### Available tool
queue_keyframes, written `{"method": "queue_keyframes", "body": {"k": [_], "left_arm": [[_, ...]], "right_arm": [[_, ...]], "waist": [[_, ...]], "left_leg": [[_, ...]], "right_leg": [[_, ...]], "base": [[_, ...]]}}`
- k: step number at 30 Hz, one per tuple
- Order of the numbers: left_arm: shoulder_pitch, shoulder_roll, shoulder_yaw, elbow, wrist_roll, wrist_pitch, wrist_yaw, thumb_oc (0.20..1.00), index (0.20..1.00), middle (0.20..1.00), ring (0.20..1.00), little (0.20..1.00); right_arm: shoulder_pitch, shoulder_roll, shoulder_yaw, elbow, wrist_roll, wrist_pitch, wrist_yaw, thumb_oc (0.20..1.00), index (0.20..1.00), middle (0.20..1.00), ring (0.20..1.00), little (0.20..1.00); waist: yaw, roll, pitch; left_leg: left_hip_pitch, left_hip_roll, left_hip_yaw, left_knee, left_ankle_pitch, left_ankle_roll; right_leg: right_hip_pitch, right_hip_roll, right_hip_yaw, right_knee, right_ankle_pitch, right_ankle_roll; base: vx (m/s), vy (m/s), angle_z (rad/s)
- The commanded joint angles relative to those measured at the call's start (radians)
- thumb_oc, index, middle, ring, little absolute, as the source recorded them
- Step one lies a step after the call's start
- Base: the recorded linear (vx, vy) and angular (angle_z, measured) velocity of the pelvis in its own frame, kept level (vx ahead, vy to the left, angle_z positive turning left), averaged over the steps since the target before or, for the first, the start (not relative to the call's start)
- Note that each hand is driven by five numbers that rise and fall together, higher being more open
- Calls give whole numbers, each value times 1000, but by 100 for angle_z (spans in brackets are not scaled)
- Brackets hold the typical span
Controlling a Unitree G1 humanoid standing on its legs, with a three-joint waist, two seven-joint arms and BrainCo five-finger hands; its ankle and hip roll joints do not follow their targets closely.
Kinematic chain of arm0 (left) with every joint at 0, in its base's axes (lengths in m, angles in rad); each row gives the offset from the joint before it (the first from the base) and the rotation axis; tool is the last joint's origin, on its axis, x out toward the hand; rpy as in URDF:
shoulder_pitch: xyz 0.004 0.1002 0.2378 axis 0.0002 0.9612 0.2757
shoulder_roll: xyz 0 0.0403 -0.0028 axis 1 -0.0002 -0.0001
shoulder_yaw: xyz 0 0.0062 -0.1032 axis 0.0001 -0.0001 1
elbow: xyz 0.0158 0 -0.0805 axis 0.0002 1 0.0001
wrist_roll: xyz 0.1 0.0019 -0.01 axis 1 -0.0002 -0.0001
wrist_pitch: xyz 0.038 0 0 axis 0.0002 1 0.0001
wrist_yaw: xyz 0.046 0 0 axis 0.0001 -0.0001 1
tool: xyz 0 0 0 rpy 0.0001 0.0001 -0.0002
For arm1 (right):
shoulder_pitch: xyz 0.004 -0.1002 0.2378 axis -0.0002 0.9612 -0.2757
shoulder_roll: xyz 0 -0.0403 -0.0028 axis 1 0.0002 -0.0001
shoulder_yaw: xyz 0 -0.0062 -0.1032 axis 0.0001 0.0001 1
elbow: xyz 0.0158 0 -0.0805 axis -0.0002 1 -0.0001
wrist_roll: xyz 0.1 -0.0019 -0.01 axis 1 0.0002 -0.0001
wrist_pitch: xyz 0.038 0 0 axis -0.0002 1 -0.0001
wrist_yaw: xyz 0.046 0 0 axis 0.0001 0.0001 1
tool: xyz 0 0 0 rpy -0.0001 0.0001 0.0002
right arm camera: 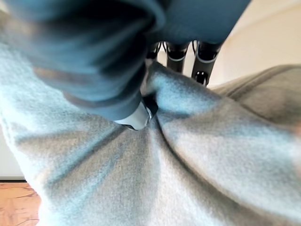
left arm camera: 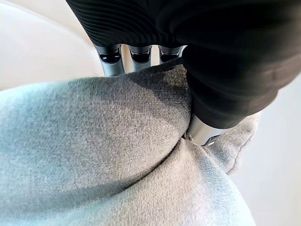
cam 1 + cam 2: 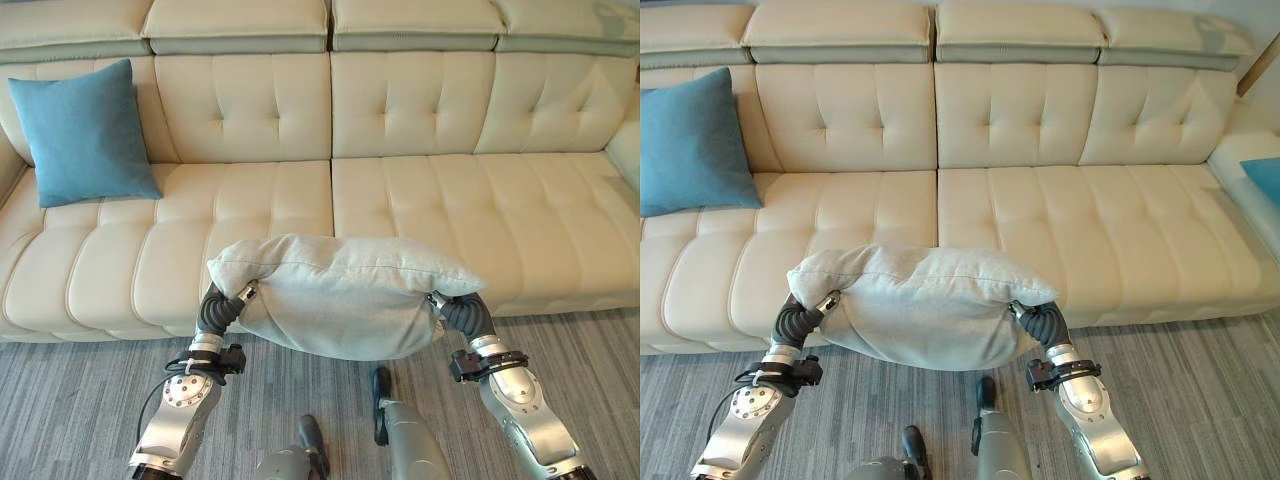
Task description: Pick up all the scattered cushions and arrange them neatly on the sofa.
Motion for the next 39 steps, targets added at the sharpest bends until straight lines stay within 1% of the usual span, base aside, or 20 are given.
{"method": "queue_keyframes", "body": {"k": [1, 2, 4, 5, 6, 7, 8, 9, 10, 11, 12, 14, 15, 17, 19, 20, 22, 28, 32, 39], "left_arm": [[-80, 2, -38, -117, 45, -84, -28, 200, 200, 200, 200, 200], [-79, -8, -50, -117, 44, -87, -33, 200, 200, 200, 200, 200], [-78, -13, -67, -115, 30, -89, -48, 200, 200, 200, 200, 200], [-79, -18, -84, -116, 20, -86, -57, 200, 200, 200, 200, 200], [-80, -18, -84, -116, 21, -86, -57, 200, 200, 200, 200, 200], [-81, -19, -92, -123, 7, -79, -72, 200, 200, 200, 200, 200], [-79, -26, -94, -119, 2, -81, -77, 200, 200, 200, 200, 200], [-79, -26, -94, -119, 2, -81, -77, 200, 200, 200, 200, 200], [-87, -31, -95, -114, 2, -75, -79, 200, 200, 200, 200, 200], [-91, -31, -98, -110, 6, -72, -81, 200, 200, 200, 200, 200], [-92, -31, -98, -110, 6, -72, -81, 200, 200, 200, 200, 200], [-87, -35, -99, -108, 13, -68, -86, 200, 200, 200, 200, 200], [-86, -34, -98, -107, 18, -67, -84, 200, 200, 200, 200, 200], [-89, -30, -89, -104, 28, -66, -73, 200, 200, 200, 200, 200], [-91, -29, -87, -99, 35, -65, -65, 200, 200, 200, 200, 200], [-88, -30, -79, -103, 35, -67, -66, 200, 200, 200, 200, 200], [-95, -27, -81, -98, 39, -68, -62, 200, 200, 200, 200, 200], [-159, -4, -87, -58, 59, -74, -29, 200, 200, 200, 200, 200], [-231, 6, -93, -17, 66, -84, 2, 200, 200, 200, 200, 200], [-478, 48, -155, 112, 86, -109, 104, 200, 200, 200, 200, 200]], "right_arm": [[-106, 5, -3, -107, 42, -103, 43, 200, 200, 200, 200, 200], [-93, 2, -4, -110, 47, -108, 53, 200, 200, 200, 200, 200], [-72, -8, -6, -110, 57, -104, 67, 200, 200, 200, 200, 200], [-52, -25, -21, -110, 75, -110, 72, 200, 200, 200, 200, 200], [-52, -25, -21, -110, 75, -110, 72, 200, 200, 200, 200, 200], [-36, -45, -42, -113, 89, -109, 69, 200, 200, 200, 200, 200], [-26, -55, -55, -108, 105, -107, 68, 200, 200, 200, 200, 200], [-26, -55, -55, -108, 105, -107, 68, 200, 200, 200, 200, 200], [-18, -63, -68, -103, 97, -102, 60, 200, 200, 200, 200, 200], [-17, -63, -72, -102, 94, -101, 56, 200, 200, 200, 200, 200], [-17, -63, -73, -102, 94, -101, 56, 200, 200, 200, 200, 200], [-12, -66, -86, -106, 87, -104, 55, 200, 200, 200, 200, 200], [-12, -66, -90, -105, 84, -105, 52, 200, 200, 200, 200, 200], [-25, -65, -93, -97, 73, -105, 38, 200, 200, 200, 200, 200], [-31, -62, -93, -86, 67, -103, 30, 200, 200, 200, 200, 200], [-37, -52, -89, -80, 52, -100, 32, 200, 200, 200, 200, 200], [-58, -47, -79, -58, 48, -100, 29, 200, 200, 200, 200, 200], [-165, -12, -40, 1, 49, -96, 4, 200, 200, 200, 200, 200], [-255, 5, -7, 37, 53, -103, -14, 200, 200, 200, 200, 200], [-548, 54, 100, 142, 49, -129, -87, 200, 200, 200, 200, 200]], "waist": [[-27, 1, -41], [-41, 9, -52], [-56, 13, -76], [-60, 36, -79], [-62, 33, -81], [-60, 38, -79], [-60, 39, -83], [-60, 36, -85], [-53, 33, -83], [-47, 29, -79], [-47, 29, -78], [-38, 19, -72], [-33, 14, -68], [-13, 7, -60], [-7, 6, -61], [-2, 12, -76], [1, 14, -90], [26, 21, -123], [38, 29, -125], [70, 37, -80]], "left_leg": [[191, 9, -122, 38, -192, -63], [222, 17, -137, 31, -198, -73], [246, 43, -141, 52, -151, -100], [206, 98, -144, 200, -42, -142], [201, 96, -147, 201, -39, -142], [120, 150, -139, 377, 73, -161], [85, 169, -111, 429, 93, -159], [83, 165, -110, 427, 98, -158], [34, 176, -98, 417, 62, -141], [-1, 159, -110, 395, 33, -129], [-1, 159, -110, 397, 31, -128], [-59, 142, -122, 327, -5, -121], [-80, 138, -129, 293, -7, -123], [-116, 122, -163, 180, 19, -137], [-123, 121, -171, 142, 42, -143], [-74, 114, -184, 76, 40, -147], [-34, 101, -172, 31, 42, -146], [43, 69, -149, -59, 43, -128], [60, 55, -144, -95, 48, -120], [-29, 36, -155, -94, 66, -112]], "right_leg": [[24, 28, -13, -80, 87, 47], [26, 47, 17, -57, 90, 41], [38, 62, 35, -31, 97, 18], [82, 83, 20, -22, 72, -17], [80, 80, 20, -26, 76, -18], [124, 97, 2, -20, 32, -59], [151, 113, -1, -19, -2, -83], [149, 109, 1, -22, 2, -83], [181, 110, 3, -15, -34, -90], [196, 107, 12, -14, -43, -90], [196, 107, 11, -12, -45, -89], [226, 98, 26, -13, -59, -83], [238, 95, 29, -13, -62, -82], [270, 102, 35, -22, -70, -78], [280, 103, 33, -31, -68, -77], [294, 118, 46, -29, -70, -71], [316, 113, 55, -47, -67, -66], [355, 85, 73, -96, -50, -46], [361, 67, 75, -115, -39, -32], [273, 42, 75, -117, 2, -12]], "base": [[498, -205, 26], [424, -179, 32], [486, -299, 53], [345, -293, 59], [407, -446, 46], [327, -360, 15], [328, -356, 5], [292, -186, -20], [235, -93, -46], [244, -89, -53], [144, -20, -41], [165, 0, -5], [188, 14, -4], [175, 18, -16], [161, 42, -40], [185, 64, -39], [224, 116, -30], [121, 124, -11], [29, 89, -2], [-115, 50, 2]]}}
